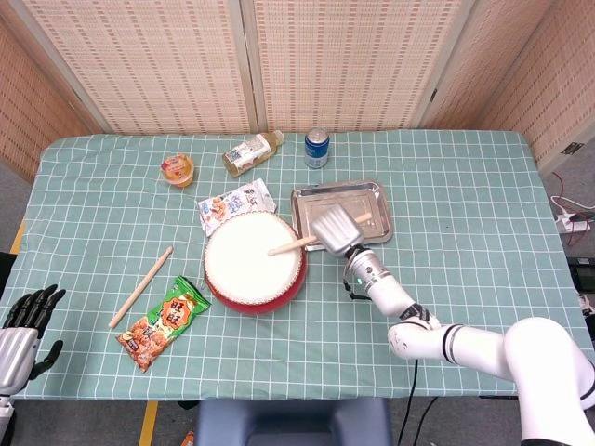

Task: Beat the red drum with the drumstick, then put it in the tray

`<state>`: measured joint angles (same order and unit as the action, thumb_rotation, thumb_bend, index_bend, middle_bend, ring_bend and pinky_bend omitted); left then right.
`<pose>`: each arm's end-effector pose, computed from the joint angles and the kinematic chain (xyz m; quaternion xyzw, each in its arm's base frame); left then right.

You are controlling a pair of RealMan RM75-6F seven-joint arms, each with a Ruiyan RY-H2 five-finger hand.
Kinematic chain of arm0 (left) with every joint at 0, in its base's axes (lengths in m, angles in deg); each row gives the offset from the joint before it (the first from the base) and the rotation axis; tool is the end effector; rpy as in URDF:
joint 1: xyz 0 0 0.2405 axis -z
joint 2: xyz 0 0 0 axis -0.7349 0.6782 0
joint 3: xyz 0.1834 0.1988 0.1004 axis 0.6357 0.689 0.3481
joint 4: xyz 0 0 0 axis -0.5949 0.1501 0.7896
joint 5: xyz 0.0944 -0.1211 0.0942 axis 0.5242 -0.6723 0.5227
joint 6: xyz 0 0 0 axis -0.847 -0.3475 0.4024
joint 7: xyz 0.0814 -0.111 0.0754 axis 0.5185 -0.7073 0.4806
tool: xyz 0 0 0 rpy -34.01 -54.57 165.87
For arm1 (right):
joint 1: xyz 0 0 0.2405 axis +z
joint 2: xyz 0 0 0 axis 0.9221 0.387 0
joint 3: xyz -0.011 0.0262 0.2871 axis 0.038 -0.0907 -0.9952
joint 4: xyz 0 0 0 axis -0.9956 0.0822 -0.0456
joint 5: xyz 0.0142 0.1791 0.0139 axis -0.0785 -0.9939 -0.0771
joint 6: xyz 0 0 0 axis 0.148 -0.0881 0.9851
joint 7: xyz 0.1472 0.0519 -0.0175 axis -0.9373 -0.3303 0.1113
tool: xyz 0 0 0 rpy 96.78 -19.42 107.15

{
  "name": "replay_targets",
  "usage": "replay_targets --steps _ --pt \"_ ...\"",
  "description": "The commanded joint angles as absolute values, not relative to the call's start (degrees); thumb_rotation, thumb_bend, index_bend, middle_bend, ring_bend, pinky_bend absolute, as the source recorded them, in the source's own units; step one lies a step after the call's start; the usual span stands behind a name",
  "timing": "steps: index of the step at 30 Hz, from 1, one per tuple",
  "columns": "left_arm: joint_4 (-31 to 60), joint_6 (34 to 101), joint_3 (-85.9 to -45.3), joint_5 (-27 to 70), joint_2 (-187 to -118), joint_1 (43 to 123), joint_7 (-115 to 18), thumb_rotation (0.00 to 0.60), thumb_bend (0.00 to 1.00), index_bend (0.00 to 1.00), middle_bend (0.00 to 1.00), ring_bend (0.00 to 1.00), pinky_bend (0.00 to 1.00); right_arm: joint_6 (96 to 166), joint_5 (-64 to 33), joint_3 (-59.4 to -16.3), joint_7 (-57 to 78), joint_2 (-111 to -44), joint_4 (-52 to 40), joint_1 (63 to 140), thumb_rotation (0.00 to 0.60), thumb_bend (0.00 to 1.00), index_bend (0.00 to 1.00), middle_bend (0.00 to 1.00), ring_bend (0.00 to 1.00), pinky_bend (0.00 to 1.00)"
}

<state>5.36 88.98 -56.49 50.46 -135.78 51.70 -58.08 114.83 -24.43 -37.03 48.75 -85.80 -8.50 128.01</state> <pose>-0.3537 0.1813 0.1926 -0.6196 -0.3935 -0.3834 0.5607 -0.0955 -0.4456 -0.0021 0.8184 -0.1912 0.2858 0.4604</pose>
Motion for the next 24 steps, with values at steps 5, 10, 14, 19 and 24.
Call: replay_targets --steps 5,10,14,19,24 --pt "5.1 88.9 -56.5 50.7 -135.7 51.9 -57.8 0.600 0.37 0.01 0.00 0.00 0.01 117.7 -19.6 -40.4 39.5 -84.3 -5.8 126.9 0.600 0.61 1.00 1.00 1.00 1.00" --pt "4.9 88.9 -56.4 50.7 -135.7 51.8 -57.5 0.600 0.37 0.01 0.00 0.00 0.01 114.2 -20.6 -37.0 44.4 -85.8 -8.5 127.6 0.600 0.61 1.00 1.00 1.00 1.00" --pt "4.9 88.8 -56.4 50.5 -135.7 51.7 -57.5 0.600 0.37 0.01 0.00 0.00 0.01 113.2 -21.7 -35.4 48.2 -86.5 -10.3 128.0 0.600 0.61 1.00 1.00 1.00 1.00" --pt "5.0 88.8 -56.4 50.4 -135.7 51.7 -57.5 0.600 0.37 0.01 0.00 0.00 0.01 115.3 -22.7 -36.9 48.1 -86.6 -9.6 127.6 0.600 0.61 1.00 1.00 1.00 1.00" --pt "5.1 88.9 -56.5 50.5 -135.6 51.8 -57.6 0.600 0.37 0.01 0.00 0.00 0.01 119.2 -18.0 -45.2 24.4 -85.7 -5.4 123.6 0.600 0.61 1.00 1.00 1.00 1.00"
